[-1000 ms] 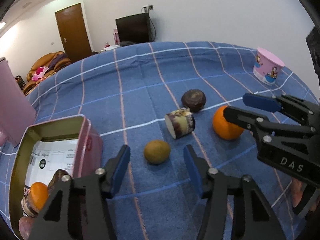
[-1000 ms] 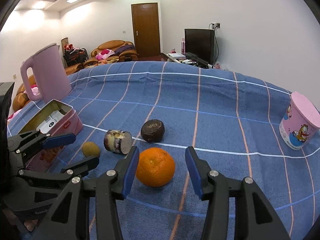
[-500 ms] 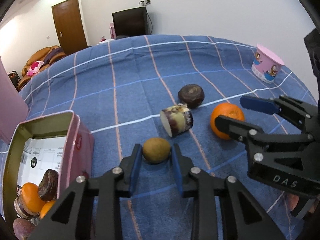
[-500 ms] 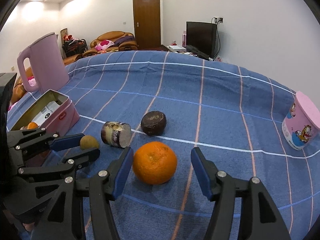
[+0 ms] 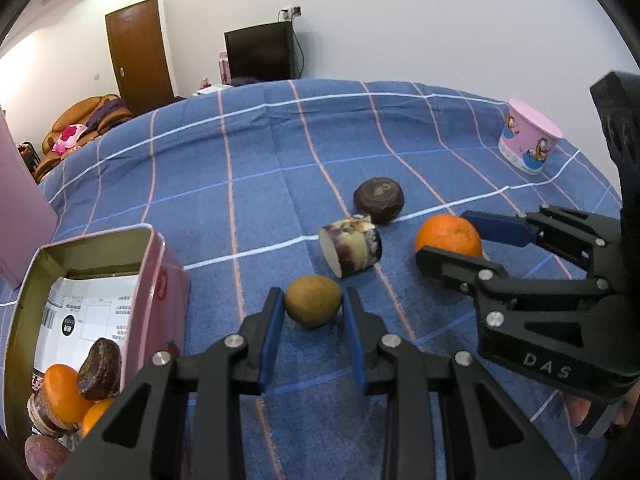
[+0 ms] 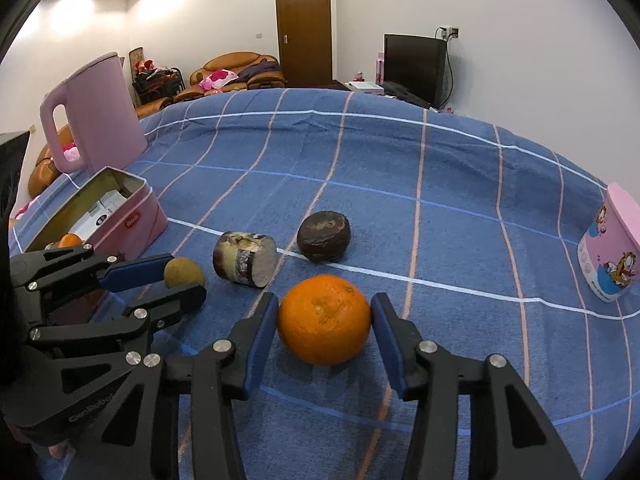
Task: Organize fruits
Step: 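Close left gripper on the kiwi while right gripper closes on the orange, then lift the kiwi with left gripper while right gripper lifts the orange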
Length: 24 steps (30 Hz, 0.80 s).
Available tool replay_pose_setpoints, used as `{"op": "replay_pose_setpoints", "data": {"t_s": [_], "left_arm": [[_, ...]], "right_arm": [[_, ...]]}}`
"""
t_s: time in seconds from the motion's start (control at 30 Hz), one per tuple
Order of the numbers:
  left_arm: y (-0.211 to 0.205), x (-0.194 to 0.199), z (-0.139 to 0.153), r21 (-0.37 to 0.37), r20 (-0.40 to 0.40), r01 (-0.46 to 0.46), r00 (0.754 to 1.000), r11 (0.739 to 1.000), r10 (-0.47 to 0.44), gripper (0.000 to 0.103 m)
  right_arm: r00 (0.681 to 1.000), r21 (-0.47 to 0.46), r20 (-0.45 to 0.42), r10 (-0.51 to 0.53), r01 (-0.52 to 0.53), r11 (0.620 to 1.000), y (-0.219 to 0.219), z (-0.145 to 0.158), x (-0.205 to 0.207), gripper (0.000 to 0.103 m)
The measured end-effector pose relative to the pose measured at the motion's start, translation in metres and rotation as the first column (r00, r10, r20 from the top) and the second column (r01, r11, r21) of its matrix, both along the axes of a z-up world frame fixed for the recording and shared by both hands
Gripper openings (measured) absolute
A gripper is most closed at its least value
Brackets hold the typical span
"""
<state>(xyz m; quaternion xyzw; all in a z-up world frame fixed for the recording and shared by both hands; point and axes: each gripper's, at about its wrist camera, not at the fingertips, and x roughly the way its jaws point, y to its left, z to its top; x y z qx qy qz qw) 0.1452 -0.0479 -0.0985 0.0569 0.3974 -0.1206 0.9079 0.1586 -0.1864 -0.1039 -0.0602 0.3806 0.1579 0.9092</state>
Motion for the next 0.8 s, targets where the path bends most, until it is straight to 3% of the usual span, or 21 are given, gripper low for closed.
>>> {"op": "replay_pose_setpoints", "data": {"t_s": [0.8], "left_arm": [[0.008,-0.014,0.013,-0.041,0.094,-0.011,0.995,0.999,0.015,0.031]], "right_arm": [[0.992,0.047,0.116,0.039,-0.044,0.998,0.000,0.016,-0.022,0.050]]}}
